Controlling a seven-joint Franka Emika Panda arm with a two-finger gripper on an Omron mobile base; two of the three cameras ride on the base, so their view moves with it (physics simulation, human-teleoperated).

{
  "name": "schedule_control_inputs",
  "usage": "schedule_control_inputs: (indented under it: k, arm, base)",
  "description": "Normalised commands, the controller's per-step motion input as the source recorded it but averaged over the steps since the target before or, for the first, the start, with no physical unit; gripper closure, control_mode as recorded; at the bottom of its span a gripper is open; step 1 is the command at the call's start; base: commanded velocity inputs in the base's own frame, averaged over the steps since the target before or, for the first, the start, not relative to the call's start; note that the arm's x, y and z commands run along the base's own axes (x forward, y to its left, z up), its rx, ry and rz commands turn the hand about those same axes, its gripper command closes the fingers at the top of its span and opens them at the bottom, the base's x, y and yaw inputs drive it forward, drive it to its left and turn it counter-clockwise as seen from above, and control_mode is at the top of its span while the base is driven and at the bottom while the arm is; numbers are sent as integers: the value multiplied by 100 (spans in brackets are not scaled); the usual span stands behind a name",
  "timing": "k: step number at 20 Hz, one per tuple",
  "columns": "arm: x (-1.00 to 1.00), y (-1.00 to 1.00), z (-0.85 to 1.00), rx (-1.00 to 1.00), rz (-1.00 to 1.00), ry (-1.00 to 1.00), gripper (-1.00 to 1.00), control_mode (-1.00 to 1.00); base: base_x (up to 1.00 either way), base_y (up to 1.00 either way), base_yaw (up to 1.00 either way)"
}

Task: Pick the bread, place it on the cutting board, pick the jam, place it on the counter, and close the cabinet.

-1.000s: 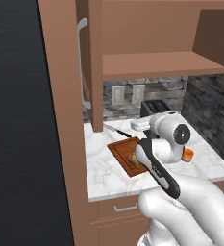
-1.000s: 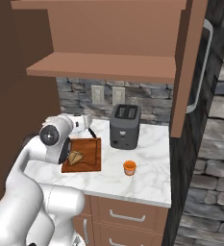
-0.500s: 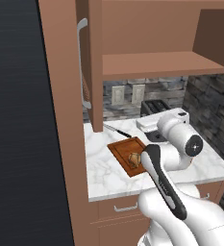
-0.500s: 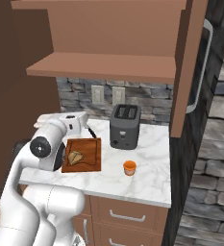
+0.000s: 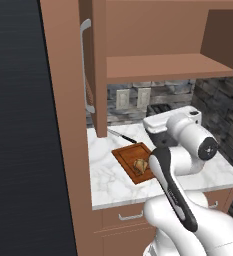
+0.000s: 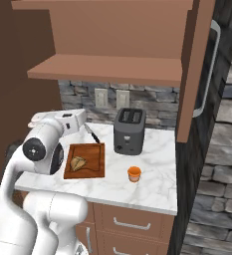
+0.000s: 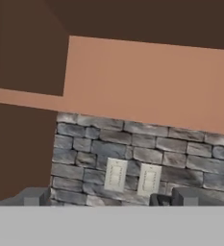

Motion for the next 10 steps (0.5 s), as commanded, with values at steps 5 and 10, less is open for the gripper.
schedule_control_inputs:
  k: [5, 10]
  arm:
    - [-42, 6, 16, 0, 0, -1, -100, -100]
    - [-50, 1, 2, 0, 0, -10, -100, -100]
  base:
    - [0, 0, 0]
    - [0, 0, 0]
